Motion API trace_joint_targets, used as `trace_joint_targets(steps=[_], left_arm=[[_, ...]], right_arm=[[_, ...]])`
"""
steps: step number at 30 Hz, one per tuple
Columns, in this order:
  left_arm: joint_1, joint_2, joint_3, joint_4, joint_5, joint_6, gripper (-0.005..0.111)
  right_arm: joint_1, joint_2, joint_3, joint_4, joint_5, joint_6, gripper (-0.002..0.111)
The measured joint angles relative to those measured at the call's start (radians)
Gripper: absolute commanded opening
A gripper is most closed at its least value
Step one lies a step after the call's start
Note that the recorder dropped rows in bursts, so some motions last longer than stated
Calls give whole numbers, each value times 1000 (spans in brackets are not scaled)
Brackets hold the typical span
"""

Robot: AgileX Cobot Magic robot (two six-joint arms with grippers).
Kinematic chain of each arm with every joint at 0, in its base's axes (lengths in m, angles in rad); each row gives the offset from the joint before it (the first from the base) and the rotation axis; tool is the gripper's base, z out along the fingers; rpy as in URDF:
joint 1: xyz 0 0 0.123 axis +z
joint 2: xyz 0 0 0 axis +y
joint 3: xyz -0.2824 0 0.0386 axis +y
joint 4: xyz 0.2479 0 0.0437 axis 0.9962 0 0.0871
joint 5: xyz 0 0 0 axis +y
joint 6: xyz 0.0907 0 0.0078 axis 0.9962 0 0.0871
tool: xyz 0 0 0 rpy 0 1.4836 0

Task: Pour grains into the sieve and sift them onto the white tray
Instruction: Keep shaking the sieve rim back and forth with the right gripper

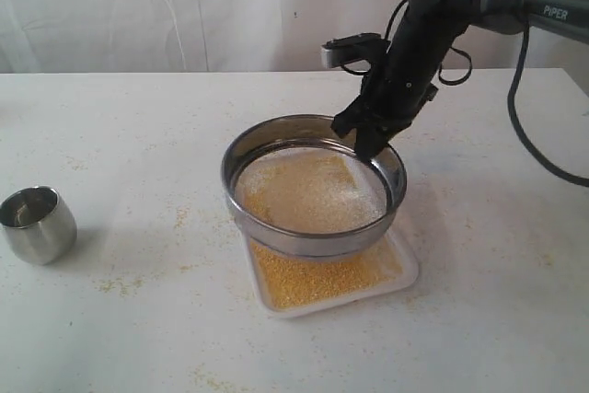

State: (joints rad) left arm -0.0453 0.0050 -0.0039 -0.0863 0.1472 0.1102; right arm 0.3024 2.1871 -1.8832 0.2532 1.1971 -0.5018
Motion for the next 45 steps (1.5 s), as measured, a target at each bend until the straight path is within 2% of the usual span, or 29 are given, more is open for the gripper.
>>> trace_joint_targets(steps=[2, 5, 6, 7, 9, 10, 11, 14, 18, 19, 22, 26, 29, 30, 33, 34, 36, 37, 41, 44, 45], left_arm=[[0, 0, 0, 0, 0, 0, 0], [0, 0, 0, 0, 0, 0, 0], [0, 0, 0, 0, 0, 0, 0], [0, 0, 0, 0, 0, 0, 0], [0, 0, 0, 0, 0, 0, 0], [0, 0, 0, 0, 0, 0, 0], [0, 0, 0, 0, 0, 0, 0], [0, 0, 0, 0, 0, 0, 0], [0, 0, 0, 0, 0, 0, 0], [0, 0, 0, 0, 0, 0, 0], [0, 0, 0, 0, 0, 0, 0], [0, 0, 0, 0, 0, 0, 0], [0, 0, 0, 0, 0, 0, 0], [0, 0, 0, 0, 0, 0, 0], [0, 0, 0, 0, 0, 0, 0], [0, 0, 0, 0, 0, 0, 0], [0, 0, 0, 0, 0, 0, 0], [0, 0, 0, 0, 0, 0, 0], [0, 0, 0, 0, 0, 0, 0], [0, 0, 0, 0, 0, 0, 0], [0, 0, 0, 0, 0, 0, 0]], right_arm=[[12, -10, 6, 11, -5, 7, 0], [28, -16, 9, -111, -118, 296, 0], [26, -16, 9, -108, -138, 313, 0], [16, -14, 9, -73, -145, 257, 0], [7, -14, 9, 20, -71, 20, 0], [11, -16, 9, 39, -20, -37, 0], [21, -16, 11, 28, 0, -16, 0], [30, -14, 13, -60, -65, 233, 0], [9, -16, 13, 26, -22, -10, 0], [17, -18, 13, 2, -3, 4, 0], [32, -16, 13, -121, -55, 251, 0], [17, -16, 13, -23, -11, 1, 0], [37, -20, 13, -99, -51, 217, 0], [34, -16, 13, -76, -64, 202, 0], [27, -14, 13, 18, -22, -3, 0], [31, -14, 13, -12, -5, 20, 0], [51, -14, 13, -138, -35, 241, 0], [51, -9, 13, -156, -57, 292, 0], [36, -7, 13, -78, -9, 15, 0], [58, -3, 19, -178, -41, 255, 0], [56, -1, 19, -163, -52, 243, 0]])
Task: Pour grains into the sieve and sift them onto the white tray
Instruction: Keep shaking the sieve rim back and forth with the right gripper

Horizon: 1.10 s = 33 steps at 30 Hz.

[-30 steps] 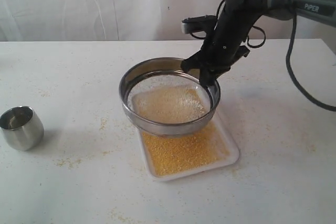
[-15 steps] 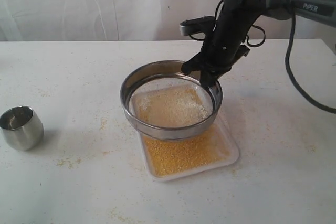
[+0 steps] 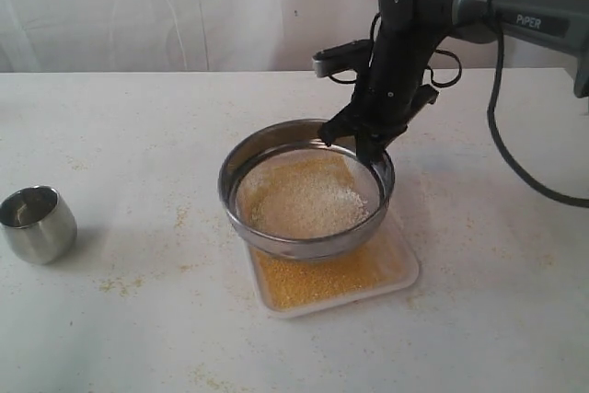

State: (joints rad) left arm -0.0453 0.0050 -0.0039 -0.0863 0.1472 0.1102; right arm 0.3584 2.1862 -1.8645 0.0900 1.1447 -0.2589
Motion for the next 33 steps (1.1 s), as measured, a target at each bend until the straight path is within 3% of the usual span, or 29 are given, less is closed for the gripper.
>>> trace_joint_targets(steps=[3, 7, 11, 14, 16, 17, 18, 19, 21, 22, 24, 26, 29, 32, 33], left_arm=[[0, 0, 0, 0, 0, 0, 0], [0, 0, 0, 0, 0, 0, 0], [0, 0, 0, 0, 0, 0, 0], [0, 0, 0, 0, 0, 0, 0], [0, 0, 0, 0, 0, 0, 0], [0, 0, 0, 0, 0, 0, 0], [0, 0, 0, 0, 0, 0, 0], [0, 0, 0, 0, 0, 0, 0], [0, 0, 0, 0, 0, 0, 0], [0, 0, 0, 0, 0, 0, 0], [0, 0, 0, 0, 0, 0, 0], [0, 0, 0, 0, 0, 0, 0], [0, 0, 0, 0, 0, 0, 0], [0, 0, 0, 0, 0, 0, 0], [0, 0, 0, 0, 0, 0, 0]], right_arm=[[-13, 0, 0, 106, 27, -228, 0], [-2, 0, 2, 50, -9, -5, 0], [-19, 3, 0, 219, 42, -282, 0], [-4, 5, 0, 147, -23, -52, 0], [-21, 3, 0, 243, 27, -291, 0], [-15, 1, 0, 225, 45, -270, 0], [0, 1, 0, 111, 12, -30, 0], [0, 3, 0, 83, -10, 22, 0], [-23, 5, 0, 162, -2, -192, 0], [-14, 2, 0, 138, 47, -206, 0], [-4, 4, 0, 93, 0, -20, 0], [-12, 3, 0, 181, 27, -226, 0], [11, 3, 0, 85, -8, 1, 0], [5, 2, 0, 169, 23, -248, 0], [15, -2, 2, 149, 48, -241, 0]])
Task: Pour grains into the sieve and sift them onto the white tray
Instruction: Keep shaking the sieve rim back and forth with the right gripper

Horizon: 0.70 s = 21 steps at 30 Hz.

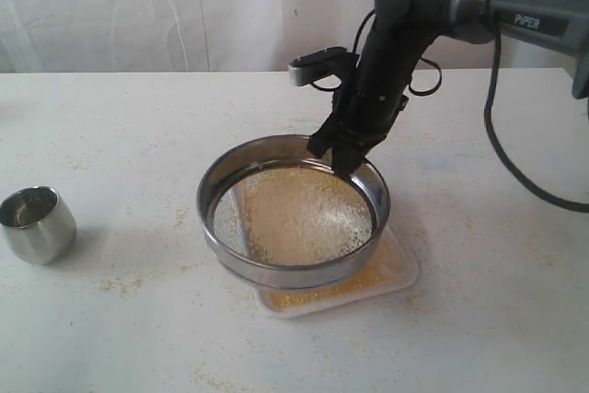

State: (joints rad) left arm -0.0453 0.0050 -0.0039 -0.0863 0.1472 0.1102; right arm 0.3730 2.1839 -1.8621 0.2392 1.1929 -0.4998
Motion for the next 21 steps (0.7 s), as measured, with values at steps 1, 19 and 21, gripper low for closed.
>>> trace_joint_targets(steps=[1, 19, 21], left_arm=[[0, 0, 0, 0, 0, 0, 0], [0, 0, 0, 0, 0, 0, 0], [0, 0, 0, 0, 0, 0, 0]], right_arm=[[15, -2, 0, -51, -2, 71, 0], [16, -25, 16, -206, -39, 230, 0], [8, -25, 14, -163, -72, 256, 0]])
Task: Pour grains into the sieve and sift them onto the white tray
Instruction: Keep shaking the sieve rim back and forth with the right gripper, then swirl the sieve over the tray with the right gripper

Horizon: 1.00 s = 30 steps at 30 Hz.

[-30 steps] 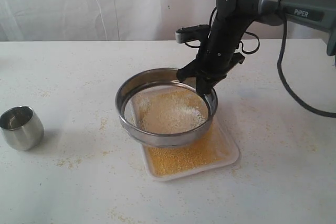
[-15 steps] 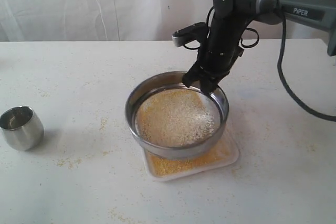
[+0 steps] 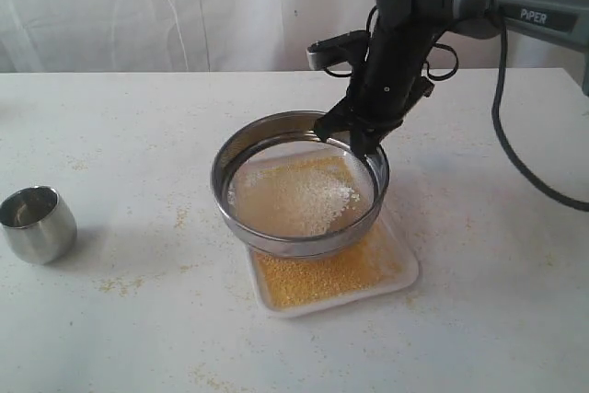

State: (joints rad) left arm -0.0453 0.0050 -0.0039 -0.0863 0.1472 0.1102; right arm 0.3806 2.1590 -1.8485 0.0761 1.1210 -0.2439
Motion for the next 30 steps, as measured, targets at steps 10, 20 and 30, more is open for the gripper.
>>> trace_joint_targets(steps=[10, 20, 30], left_arm=[[0, 0, 0, 0, 0, 0, 0], [0, 0, 0, 0, 0, 0, 0], [0, 0, 0, 0, 0, 0, 0]], right_arm=[[6, -16, -3, 43, 34, -36, 0], [-11, -22, -3, 193, 64, -255, 0], [6, -20, -3, 101, 41, -10, 0]])
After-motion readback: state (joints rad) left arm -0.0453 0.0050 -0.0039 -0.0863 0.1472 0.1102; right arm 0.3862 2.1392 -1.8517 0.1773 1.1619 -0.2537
